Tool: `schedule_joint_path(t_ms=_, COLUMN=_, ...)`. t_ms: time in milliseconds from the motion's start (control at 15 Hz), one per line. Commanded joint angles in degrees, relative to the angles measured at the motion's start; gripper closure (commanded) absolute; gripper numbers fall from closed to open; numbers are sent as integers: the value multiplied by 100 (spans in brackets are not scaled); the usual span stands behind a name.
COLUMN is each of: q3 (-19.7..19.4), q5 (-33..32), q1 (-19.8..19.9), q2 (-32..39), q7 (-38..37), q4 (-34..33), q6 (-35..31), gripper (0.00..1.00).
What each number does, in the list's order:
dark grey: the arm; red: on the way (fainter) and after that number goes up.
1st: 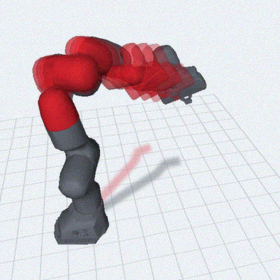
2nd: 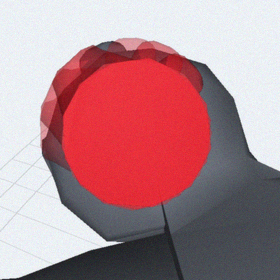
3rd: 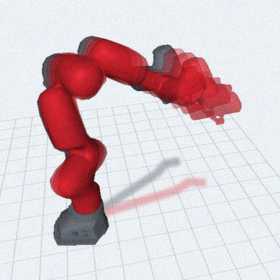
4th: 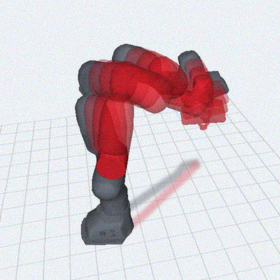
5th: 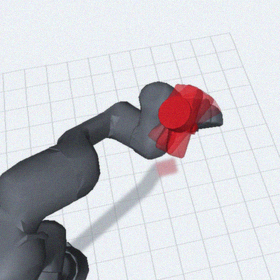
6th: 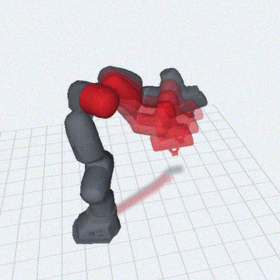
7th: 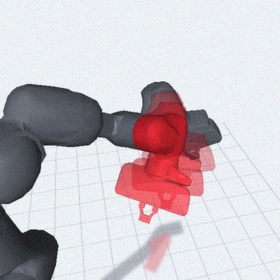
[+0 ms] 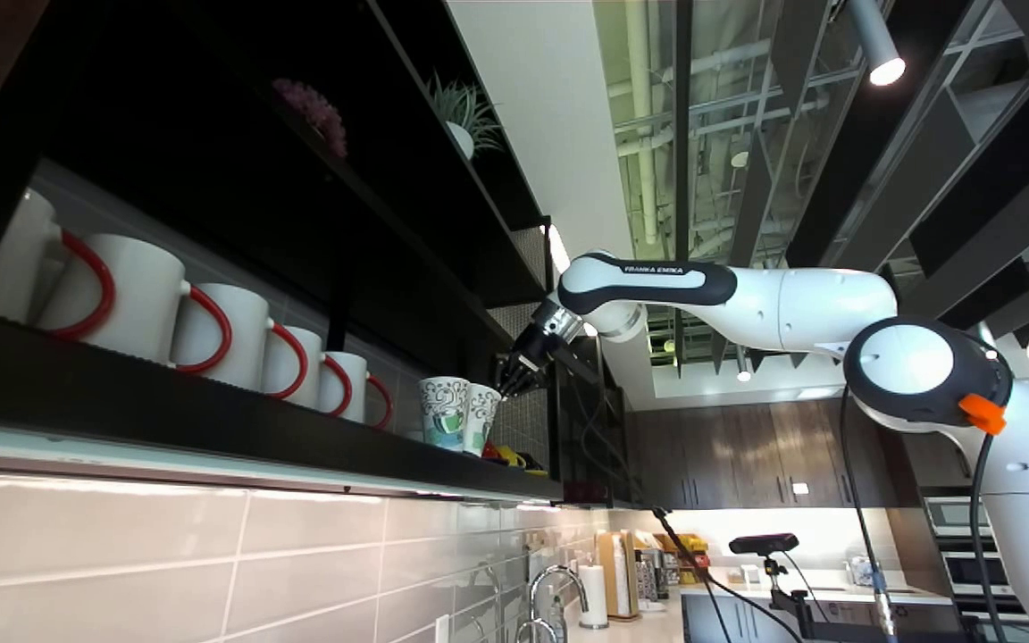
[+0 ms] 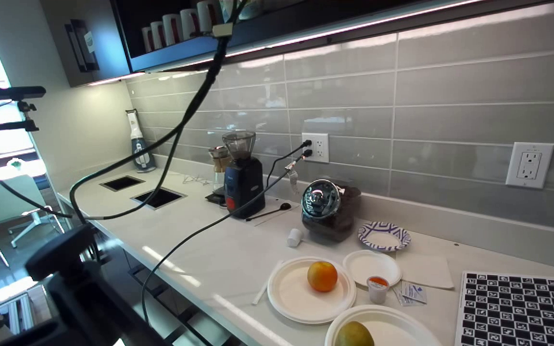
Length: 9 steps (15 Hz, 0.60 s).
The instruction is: Put the paper cups in the cabinet
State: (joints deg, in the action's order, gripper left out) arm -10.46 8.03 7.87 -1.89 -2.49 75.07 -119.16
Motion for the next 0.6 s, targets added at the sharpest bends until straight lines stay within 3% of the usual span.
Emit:
schedule_joint_path(t_ms=0, q3=-12, q5=146, q1=8, q2=-74, q7=-90, q4=77, q6=-240, gripper=100)
schedule_joint_path(t_ms=533, q3=-36, q5=-5, q1=37, q2=15, q7=-62, q4=-74, q6=-375, gripper=99)
